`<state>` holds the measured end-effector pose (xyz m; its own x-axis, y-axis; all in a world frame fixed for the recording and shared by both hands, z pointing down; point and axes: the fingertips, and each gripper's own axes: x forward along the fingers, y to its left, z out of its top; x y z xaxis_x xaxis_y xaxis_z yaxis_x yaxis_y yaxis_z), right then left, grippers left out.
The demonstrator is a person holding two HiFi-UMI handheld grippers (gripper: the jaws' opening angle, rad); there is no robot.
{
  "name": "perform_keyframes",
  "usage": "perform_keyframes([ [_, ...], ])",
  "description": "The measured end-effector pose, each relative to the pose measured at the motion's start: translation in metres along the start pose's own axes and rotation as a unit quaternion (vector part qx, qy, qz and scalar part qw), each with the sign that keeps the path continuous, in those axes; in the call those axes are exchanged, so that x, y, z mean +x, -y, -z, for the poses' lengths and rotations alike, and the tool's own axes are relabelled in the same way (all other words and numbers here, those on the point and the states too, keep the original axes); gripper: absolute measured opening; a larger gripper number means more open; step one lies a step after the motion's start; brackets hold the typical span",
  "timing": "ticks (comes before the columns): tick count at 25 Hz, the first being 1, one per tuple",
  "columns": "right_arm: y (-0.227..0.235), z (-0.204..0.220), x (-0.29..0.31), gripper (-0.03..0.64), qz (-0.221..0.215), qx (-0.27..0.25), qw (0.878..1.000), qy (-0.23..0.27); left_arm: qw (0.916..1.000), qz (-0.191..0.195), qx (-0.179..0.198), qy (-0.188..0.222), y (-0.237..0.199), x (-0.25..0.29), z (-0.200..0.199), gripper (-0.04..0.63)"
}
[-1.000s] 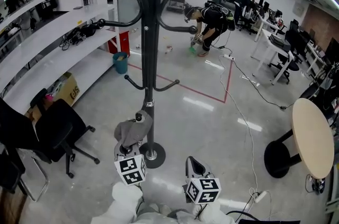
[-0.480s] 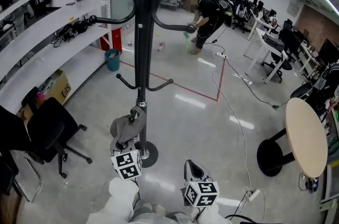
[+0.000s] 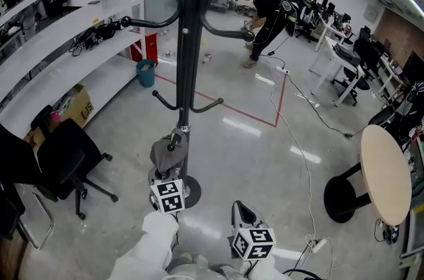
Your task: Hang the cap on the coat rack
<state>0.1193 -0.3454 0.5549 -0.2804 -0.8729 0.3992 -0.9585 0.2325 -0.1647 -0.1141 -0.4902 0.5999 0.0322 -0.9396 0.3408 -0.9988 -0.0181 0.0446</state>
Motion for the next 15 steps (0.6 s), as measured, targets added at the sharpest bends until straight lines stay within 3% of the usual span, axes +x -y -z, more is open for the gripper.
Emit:
perform_keyframes([
  [2, -0.002, 0.001, -0.001, 0.01, -0.002, -0.001, 1.0, -0.002, 1.0, 0.004, 0.006, 0.002, 0.002, 0.006, 0.002, 0.017],
  [6, -0.007, 0.004, -0.002, 0.01, -0.001, 0.0, 1.0, -0.007, 0.9989, 0.033, -0.025, 0.023, 0.006, 0.006, 0.004, 0.021],
  [15, -0.006, 0.008, -0.005, 0.011, -0.001, 0.001, 1.0, -0.01, 0.9946, 0.06, -0.065, 0.053, 0.014, 0.001, 0.008, 0.12],
])
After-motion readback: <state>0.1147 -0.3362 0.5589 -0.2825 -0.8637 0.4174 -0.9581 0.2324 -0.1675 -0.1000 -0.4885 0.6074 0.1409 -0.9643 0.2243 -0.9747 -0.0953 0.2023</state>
